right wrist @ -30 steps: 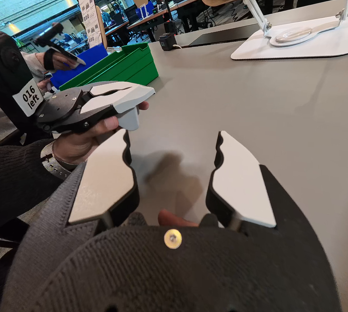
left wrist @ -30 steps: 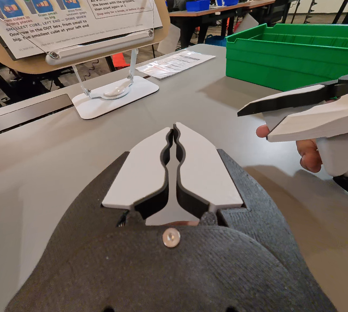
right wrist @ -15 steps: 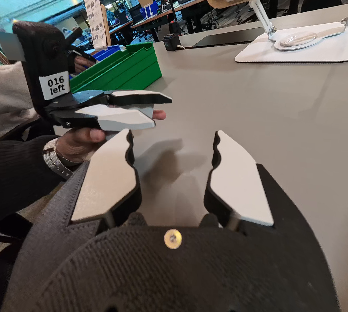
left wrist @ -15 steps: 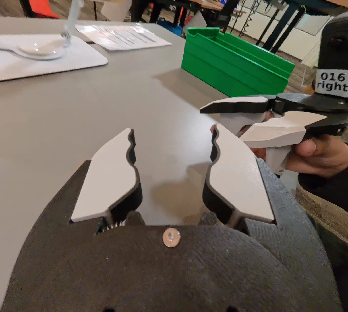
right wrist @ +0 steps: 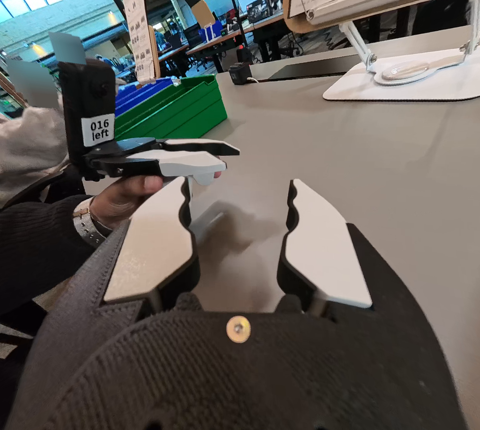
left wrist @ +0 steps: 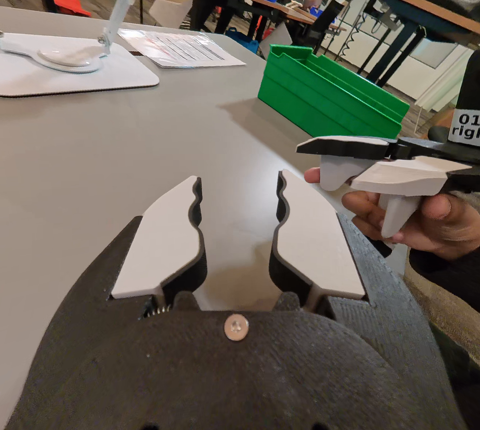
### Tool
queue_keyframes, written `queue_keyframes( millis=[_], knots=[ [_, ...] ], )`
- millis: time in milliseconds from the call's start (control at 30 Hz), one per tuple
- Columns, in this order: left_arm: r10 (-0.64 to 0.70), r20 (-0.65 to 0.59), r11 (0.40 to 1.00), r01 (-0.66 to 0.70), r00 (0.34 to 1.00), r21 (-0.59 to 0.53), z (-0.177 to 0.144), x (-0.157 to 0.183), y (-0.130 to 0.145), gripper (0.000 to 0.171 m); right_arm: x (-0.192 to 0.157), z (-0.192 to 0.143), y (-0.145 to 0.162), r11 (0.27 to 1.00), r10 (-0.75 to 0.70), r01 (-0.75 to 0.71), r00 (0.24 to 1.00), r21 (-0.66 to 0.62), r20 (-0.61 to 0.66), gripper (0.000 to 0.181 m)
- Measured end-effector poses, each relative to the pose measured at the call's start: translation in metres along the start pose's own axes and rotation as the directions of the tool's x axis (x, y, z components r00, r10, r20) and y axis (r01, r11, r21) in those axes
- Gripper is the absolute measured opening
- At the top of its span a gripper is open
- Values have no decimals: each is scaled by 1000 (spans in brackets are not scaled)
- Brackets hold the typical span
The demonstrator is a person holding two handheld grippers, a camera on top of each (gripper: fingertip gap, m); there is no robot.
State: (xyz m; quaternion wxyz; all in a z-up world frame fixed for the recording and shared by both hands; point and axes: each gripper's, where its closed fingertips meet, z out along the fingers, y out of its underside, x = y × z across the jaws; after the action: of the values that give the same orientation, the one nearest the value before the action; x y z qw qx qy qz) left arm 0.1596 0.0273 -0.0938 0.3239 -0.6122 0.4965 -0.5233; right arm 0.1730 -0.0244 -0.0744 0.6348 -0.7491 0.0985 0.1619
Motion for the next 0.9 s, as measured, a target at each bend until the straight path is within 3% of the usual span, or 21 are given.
queue_keyframes(
  millis=[200,367,667,900],
  knots=[
    [-48,-1,999,48,999,24,-3,-6,-5,58,6,-8,-16,990,96,-97,995,101,17,74],
    [-43,-10,999,43,999,9,0,-3,-2,64,11,-8,-14,982,161,-163,987,96,27,78],
    [-40,-9,999,40,999,-8,2,-1,1,80,14,-5,-14,988,111,-108,994,110,-21,102],
    [-60,-27,998,59,998,-18,3,1,2,84,12,-2,-11,992,87,-83,996,95,-35,108]
  ],
)
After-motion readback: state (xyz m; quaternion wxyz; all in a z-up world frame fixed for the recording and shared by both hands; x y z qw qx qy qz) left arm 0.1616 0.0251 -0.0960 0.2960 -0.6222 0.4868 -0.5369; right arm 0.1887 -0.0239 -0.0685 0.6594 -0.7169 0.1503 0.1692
